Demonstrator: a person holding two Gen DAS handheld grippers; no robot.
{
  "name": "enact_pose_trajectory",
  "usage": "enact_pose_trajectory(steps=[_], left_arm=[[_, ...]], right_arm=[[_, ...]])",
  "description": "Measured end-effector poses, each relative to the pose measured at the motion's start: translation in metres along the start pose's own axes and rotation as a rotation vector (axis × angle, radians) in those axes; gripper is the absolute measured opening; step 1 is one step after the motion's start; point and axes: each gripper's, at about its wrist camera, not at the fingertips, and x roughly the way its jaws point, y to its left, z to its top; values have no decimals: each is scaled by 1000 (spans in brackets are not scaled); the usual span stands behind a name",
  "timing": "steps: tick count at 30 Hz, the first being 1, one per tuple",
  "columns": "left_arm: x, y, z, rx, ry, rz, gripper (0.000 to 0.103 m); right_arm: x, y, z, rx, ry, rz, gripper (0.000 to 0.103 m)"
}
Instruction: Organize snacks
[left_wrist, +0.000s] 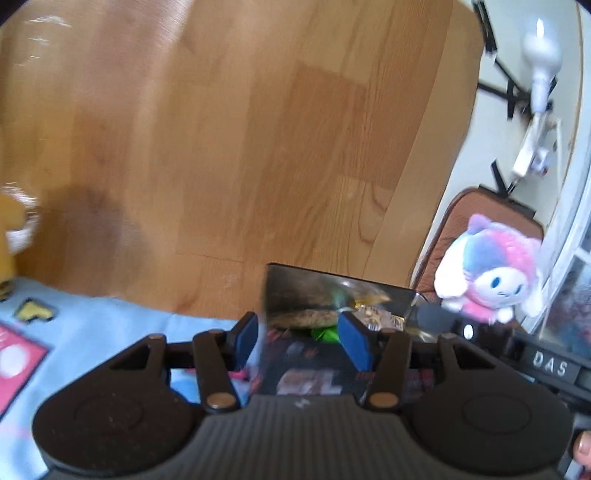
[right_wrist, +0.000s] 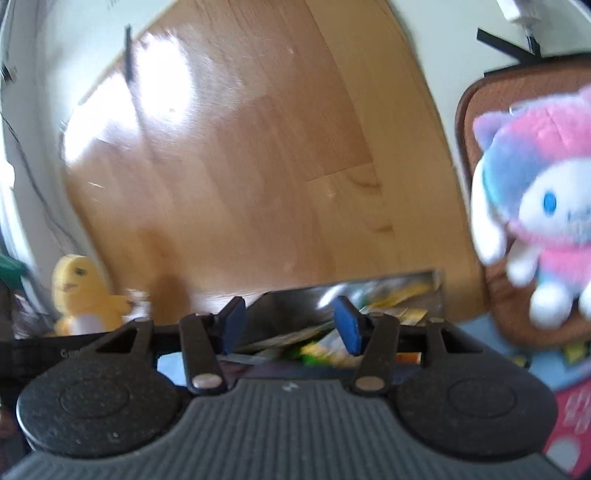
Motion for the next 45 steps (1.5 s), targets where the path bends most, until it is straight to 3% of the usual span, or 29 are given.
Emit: enact_pose_trajectory(steps=[5,9,13,17,22,25,26,29,33,36,38,40,42,45], left_arm=[[-68,49,-28,-128,-4,111,56],[-98,82,-57,-215,57,185,56],[-108,99,-71,-247,64,196,56],[-95,115,-70,-276,93,146,56],[-66,137,-77,-348,144,64,54],[-64,134,-80,-321,135,53,51],[-64,134,-81,-318,136,44,49],[-65,140,-84,-349,139,1,45],[-67,149,-85,-406,130,-36,46],[-68,150,-85,-413,129,-58,54],[-68,147,-85,-405,131,-80,66],[-69,141,-85,-388,132,-101,85],[-69,135,-85,-378,140,-130,88],[-67,128,-86,-397,166,-231,87]], right_arm=[[11,33,-43,14,250,159,56],[24,61,-61,-23,345,197,56],[44,81,-72,-1,406,197,56],[62,77,-84,98,448,121,56],[71,73,-83,198,447,134,56],[80,78,-84,198,450,149,55],[84,80,-86,202,457,156,53],[90,84,-91,227,512,182,25],[86,92,-92,218,496,195,20],[74,90,-89,251,475,224,13],[65,86,-90,277,460,235,12],[53,80,-90,310,443,256,8],[39,71,-90,354,414,297,3],[21,57,-89,423,381,324,3]])
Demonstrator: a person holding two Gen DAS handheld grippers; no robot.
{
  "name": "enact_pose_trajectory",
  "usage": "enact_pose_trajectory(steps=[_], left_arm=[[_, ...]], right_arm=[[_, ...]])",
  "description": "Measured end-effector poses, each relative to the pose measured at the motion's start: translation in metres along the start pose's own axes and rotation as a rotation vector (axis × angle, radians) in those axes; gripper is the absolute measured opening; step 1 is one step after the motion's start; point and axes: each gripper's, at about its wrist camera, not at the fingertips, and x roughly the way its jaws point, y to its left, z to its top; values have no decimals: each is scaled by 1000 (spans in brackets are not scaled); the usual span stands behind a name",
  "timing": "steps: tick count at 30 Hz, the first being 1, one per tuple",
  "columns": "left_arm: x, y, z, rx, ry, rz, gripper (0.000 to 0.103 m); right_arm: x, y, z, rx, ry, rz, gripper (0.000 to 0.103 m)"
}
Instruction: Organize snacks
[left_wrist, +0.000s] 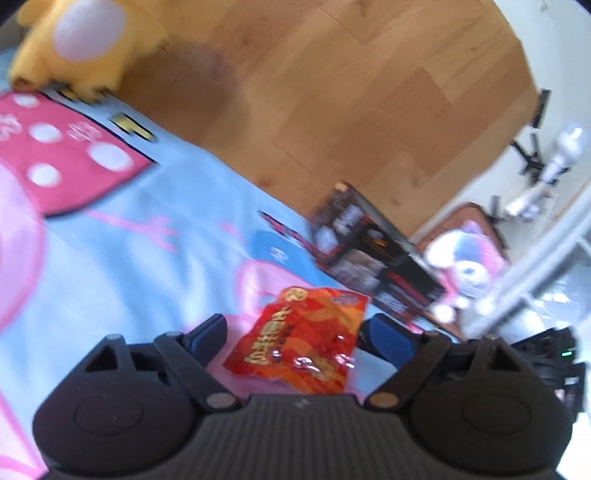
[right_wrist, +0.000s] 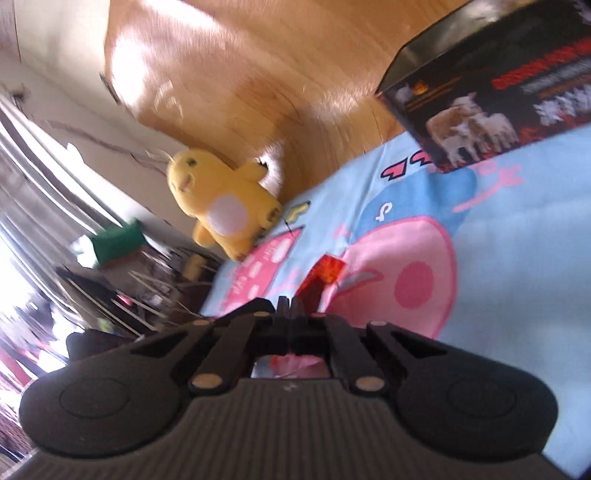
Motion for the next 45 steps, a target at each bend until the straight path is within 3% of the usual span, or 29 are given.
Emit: enact_pose_trajectory(steps=[2,4,9,14,18,22,27,31,37,40,42,45], left_arm=[[1,-9,-4,22,15,-41,80],[6,-17,-10,40,38,-46,64],[13,-35,-25,84,43,21,64],[21,-50,-33,105,81,-5,64],[28,-73,-43,210,85,45,63],[26,-73,-45,216,94,56,63],[5,-72,-36,238,31,76,68],[-13,-54,-17,196,-24,95,69],[-1,-22,-3,94,50,62,69],[19,-13,-7,36,117,16,67],[25,-15,-12,41,118,-15,67],[27,-20,-14,58,114,5,56]], right_arm=[[-10,-6,-1,33,-12,8,3],[-16,-10,-3,49,-21,-4,3],[-23,-14,-10,45,-18,-63,3],[-34,-16,-11,34,-54,-119,8],[-29,-28,-15,64,-27,-179,9],[-30,-34,-16,79,-27,-183,6],[-32,-29,-16,41,-44,-217,5],[-33,-31,-16,60,-42,-216,9],[-31,-28,-18,47,-39,-225,9],[-25,-28,-16,48,-28,-219,9],[-19,-29,-14,58,-19,-208,9],[-15,-26,-11,44,-29,-217,13]])
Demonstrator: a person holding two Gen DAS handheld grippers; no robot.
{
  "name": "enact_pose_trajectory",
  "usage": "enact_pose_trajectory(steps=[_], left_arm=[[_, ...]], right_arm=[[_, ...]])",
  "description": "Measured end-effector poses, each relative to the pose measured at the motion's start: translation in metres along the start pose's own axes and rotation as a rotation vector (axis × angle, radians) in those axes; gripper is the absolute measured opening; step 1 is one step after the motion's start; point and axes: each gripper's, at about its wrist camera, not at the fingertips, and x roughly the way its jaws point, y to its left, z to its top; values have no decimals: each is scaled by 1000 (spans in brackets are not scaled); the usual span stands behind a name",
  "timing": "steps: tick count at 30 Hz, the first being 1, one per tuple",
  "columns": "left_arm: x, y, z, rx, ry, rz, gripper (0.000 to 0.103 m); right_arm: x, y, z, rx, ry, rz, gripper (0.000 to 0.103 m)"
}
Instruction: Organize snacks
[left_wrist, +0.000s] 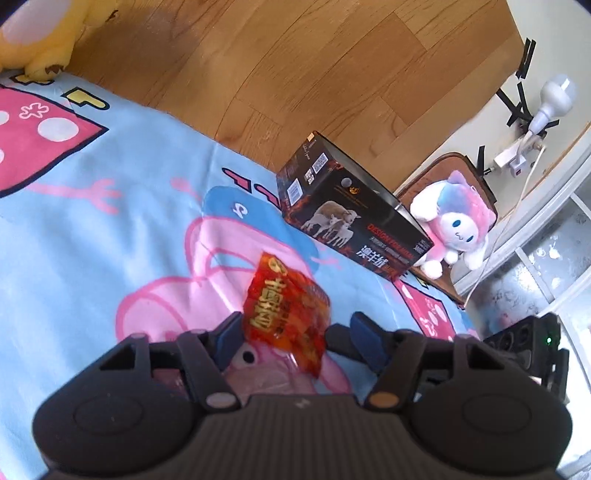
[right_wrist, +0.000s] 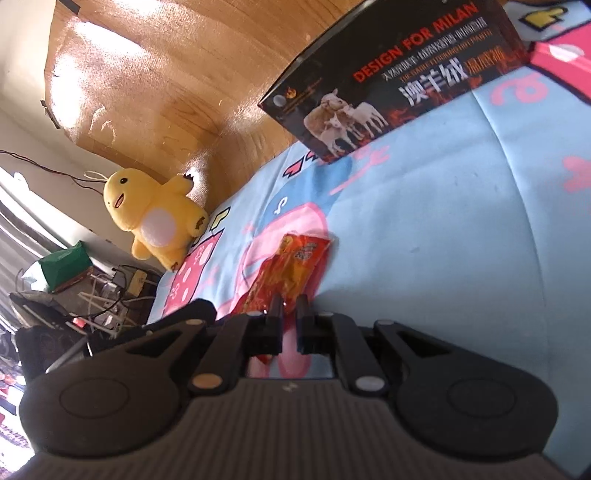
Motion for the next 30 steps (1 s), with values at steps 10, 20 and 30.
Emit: enact_pose_trajectory(steps=[10,20,30], left_arm=[[6,41,3,-265,38,-81,5],[12,28,10,-329,46,-206,6],[35,4,26,-255,80,-156,56]], right_arm=[[-4,3,6,-33,-73,-42,26],[-12,4,4,-44,-72,-12,47],[-8,5,4,-80,-77,-2,43]])
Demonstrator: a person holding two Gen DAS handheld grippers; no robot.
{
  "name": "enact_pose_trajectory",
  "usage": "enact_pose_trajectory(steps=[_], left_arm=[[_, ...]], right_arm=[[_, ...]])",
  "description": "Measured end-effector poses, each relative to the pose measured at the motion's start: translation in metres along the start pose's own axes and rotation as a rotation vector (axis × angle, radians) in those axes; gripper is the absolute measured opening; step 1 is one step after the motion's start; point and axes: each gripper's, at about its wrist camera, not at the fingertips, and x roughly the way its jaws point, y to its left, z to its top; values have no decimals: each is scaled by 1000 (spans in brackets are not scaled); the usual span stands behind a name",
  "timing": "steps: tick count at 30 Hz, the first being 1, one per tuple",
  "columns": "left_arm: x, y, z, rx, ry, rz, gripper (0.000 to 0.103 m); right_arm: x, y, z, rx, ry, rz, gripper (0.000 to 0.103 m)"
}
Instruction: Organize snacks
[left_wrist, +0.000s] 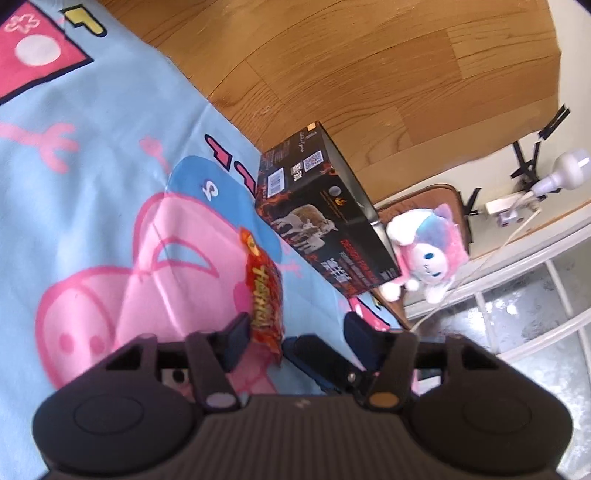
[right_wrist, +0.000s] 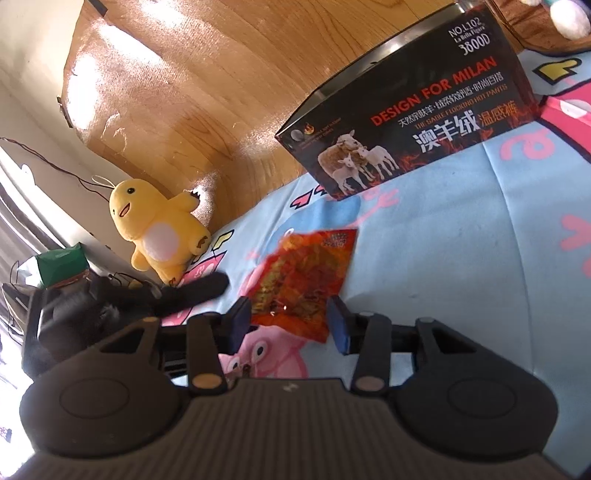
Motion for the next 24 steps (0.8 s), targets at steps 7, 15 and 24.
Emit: enact_pose_trajectory(steps=[7,15,24], left_arm=[[18,9,10,-37,27,4,11],[-3,15,-1,-100,2,-129,10],[-12,-24,7,1,-14,-153,11]], right_arm=[[-2,-4,1,18,0,38,45],[-12,-21,6,140,-68,118,53],[-37,-16,26,133,-131,216,25]])
